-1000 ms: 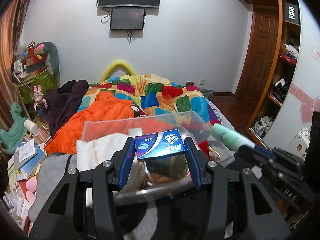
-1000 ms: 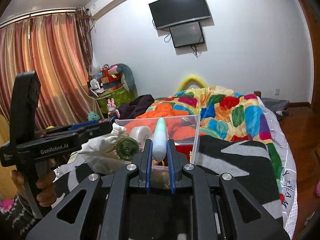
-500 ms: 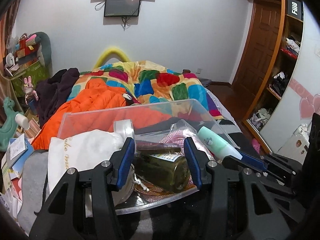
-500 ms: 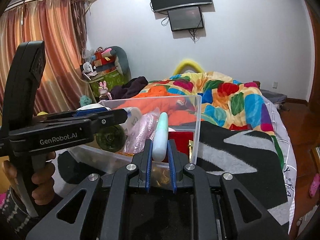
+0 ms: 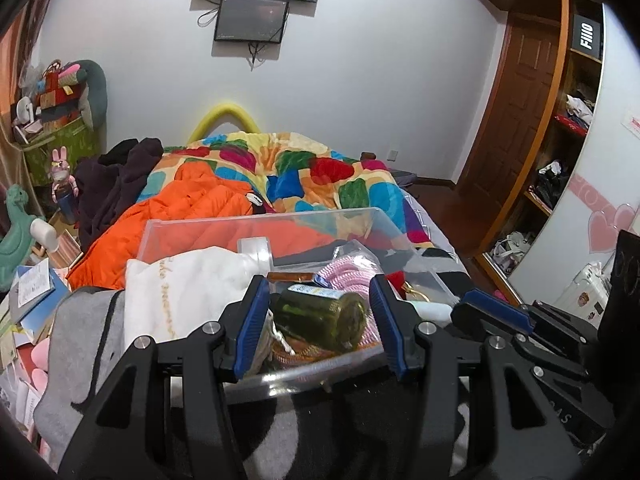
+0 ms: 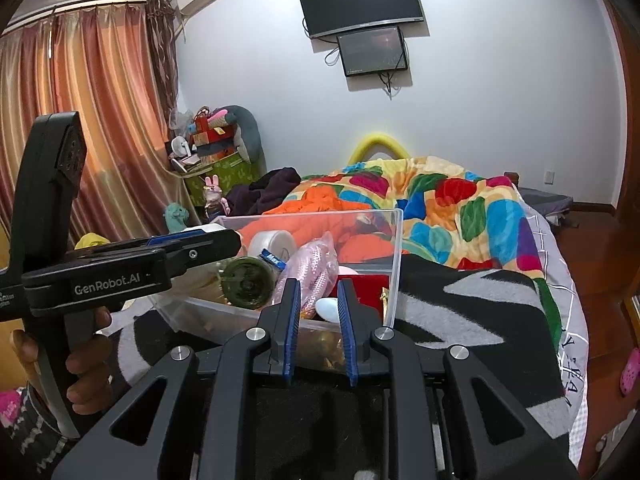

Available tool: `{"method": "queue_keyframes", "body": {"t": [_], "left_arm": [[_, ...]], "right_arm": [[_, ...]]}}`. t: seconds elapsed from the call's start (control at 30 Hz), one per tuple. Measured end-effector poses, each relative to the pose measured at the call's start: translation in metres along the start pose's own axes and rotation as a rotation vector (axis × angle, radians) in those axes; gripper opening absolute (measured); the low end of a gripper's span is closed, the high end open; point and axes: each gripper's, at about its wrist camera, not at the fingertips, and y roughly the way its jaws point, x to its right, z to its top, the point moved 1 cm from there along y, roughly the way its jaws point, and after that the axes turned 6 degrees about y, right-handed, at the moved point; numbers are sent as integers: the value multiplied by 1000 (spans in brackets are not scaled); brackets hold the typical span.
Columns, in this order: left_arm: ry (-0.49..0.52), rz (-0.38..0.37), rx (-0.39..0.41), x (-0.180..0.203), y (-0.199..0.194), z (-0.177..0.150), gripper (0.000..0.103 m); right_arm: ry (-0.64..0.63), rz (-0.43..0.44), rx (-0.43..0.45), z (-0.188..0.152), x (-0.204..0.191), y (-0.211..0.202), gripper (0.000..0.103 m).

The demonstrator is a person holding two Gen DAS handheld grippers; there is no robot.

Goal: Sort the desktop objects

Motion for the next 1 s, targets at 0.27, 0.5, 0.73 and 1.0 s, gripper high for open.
{"method": "queue_keyframes", "body": {"t": [0.27, 0.5, 0.73, 1.0], "left_arm": [[11, 39, 27, 4, -27, -11, 52], [3, 120, 49, 3, -52, -27, 75], [0, 192, 86, 2, -81, -40, 91], [15, 238, 93, 4, -103, -62, 93]], "right_arm": [[11, -6, 45, -3, -8, -27, 41], [2, -16, 90, -7, -19, -52, 58], [-33, -38, 136, -14, -38, -77, 82], [-38, -31, 136, -28, -50, -90, 88]]}}
